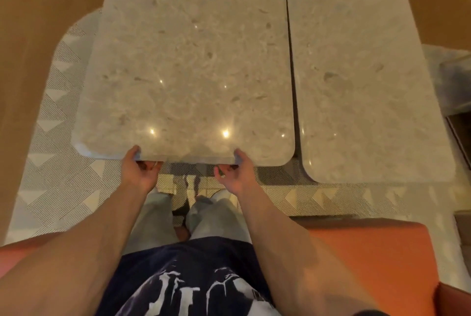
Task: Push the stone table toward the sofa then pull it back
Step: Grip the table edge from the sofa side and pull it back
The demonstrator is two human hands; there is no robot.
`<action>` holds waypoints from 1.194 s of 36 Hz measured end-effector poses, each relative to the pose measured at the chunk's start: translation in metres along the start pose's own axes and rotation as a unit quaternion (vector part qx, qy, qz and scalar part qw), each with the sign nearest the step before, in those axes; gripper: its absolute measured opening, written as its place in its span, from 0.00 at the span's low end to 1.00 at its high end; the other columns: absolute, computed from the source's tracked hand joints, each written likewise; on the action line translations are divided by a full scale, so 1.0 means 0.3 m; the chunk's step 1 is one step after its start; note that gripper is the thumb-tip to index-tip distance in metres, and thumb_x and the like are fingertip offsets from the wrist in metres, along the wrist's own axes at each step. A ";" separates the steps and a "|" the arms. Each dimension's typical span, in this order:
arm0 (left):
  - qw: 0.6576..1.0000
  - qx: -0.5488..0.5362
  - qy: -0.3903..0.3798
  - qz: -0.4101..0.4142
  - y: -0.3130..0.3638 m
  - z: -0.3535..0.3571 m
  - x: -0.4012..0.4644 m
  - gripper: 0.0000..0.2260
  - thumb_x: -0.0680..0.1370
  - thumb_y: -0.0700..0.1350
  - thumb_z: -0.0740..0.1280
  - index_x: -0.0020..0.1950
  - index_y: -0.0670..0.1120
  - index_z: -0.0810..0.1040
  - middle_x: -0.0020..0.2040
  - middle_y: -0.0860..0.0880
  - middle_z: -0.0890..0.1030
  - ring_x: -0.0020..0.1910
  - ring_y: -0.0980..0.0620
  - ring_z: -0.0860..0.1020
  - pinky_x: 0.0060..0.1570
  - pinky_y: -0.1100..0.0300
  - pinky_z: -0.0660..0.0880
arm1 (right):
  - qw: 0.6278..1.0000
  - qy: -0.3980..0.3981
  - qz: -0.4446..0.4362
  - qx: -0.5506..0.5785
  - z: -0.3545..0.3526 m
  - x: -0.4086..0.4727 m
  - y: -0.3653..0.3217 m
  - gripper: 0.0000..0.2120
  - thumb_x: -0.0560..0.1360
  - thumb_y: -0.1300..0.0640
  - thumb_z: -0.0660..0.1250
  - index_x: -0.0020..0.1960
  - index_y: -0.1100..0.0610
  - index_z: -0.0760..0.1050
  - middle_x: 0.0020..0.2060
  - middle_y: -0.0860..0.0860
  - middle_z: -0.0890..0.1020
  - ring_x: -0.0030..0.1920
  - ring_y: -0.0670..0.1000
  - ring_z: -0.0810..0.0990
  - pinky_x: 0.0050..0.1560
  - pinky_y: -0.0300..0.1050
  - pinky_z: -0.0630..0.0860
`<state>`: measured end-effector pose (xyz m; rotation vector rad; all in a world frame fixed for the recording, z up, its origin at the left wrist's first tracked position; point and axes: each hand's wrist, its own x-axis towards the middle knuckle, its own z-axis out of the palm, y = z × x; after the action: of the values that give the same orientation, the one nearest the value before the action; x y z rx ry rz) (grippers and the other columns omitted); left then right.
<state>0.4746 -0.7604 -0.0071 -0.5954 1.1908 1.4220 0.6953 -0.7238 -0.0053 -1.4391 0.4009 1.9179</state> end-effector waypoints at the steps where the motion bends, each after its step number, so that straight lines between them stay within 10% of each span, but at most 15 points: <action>1: 1.000 0.000 -0.007 0.004 0.000 0.002 -0.003 0.12 0.81 0.45 0.64 0.64 0.44 0.75 0.52 0.47 0.81 0.50 0.50 0.81 0.65 0.49 0.76 | 1.000 -0.001 -0.001 -0.015 -0.002 -0.001 -0.001 0.13 0.80 0.49 0.66 0.59 0.57 0.74 0.56 0.55 0.79 0.54 0.53 0.79 0.57 0.49 0.74; 6: 1.000 0.016 -0.025 0.009 -0.007 -0.025 -0.012 0.15 0.81 0.46 0.65 0.67 0.42 0.75 0.65 0.43 0.79 0.65 0.45 0.78 0.68 0.48 0.74 | 0.999 -0.014 -0.002 -0.042 -0.017 -0.005 0.017 0.09 0.82 0.52 0.63 0.49 0.57 0.74 0.43 0.53 0.79 0.42 0.50 0.76 0.57 0.46 0.71; 22: 0.999 0.030 -0.018 -0.001 -0.099 -0.091 -0.069 0.10 0.83 0.48 0.63 0.53 0.42 0.75 0.58 0.42 0.79 0.66 0.44 0.77 0.70 0.46 0.72 | 0.997 -0.009 -0.005 -0.072 -0.122 -0.064 0.031 0.03 0.82 0.59 0.59 0.53 0.57 0.70 0.53 0.52 0.77 0.61 0.52 0.77 0.59 0.48 0.69; 29: 0.999 0.032 -0.015 0.005 -0.112 -0.113 -0.095 0.17 0.84 0.47 0.61 0.71 0.41 0.70 0.67 0.42 0.76 0.68 0.44 0.76 0.70 0.45 0.71 | 0.998 -0.023 -0.006 -0.058 -0.152 -0.085 0.051 0.02 0.82 0.60 0.58 0.51 0.57 0.68 0.57 0.54 0.76 0.65 0.52 0.76 0.59 0.48 0.67; 36: 1.000 0.021 0.005 -0.008 -0.115 -0.120 -0.104 0.16 0.85 0.47 0.60 0.70 0.41 0.71 0.63 0.42 0.78 0.68 0.43 0.76 0.70 0.44 0.70 | 0.999 -0.013 -0.008 -0.051 -0.162 -0.098 0.058 0.09 0.83 0.60 0.57 0.44 0.56 0.69 0.45 0.52 0.78 0.46 0.49 0.78 0.57 0.46 0.68; 43: 0.997 0.063 0.033 -0.034 -0.085 -0.098 -0.104 0.13 0.85 0.45 0.57 0.68 0.42 0.70 0.59 0.41 0.77 0.61 0.43 0.77 0.66 0.46 0.74 | 0.996 0.005 -0.009 -0.084 -0.153 -0.104 0.040 0.08 0.84 0.60 0.56 0.46 0.58 0.69 0.47 0.55 0.77 0.48 0.52 0.78 0.55 0.49 0.73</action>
<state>0.4982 -0.8037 0.0012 -0.5931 1.2897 1.2679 0.7242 -0.7712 0.0063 -1.5541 0.2336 1.9704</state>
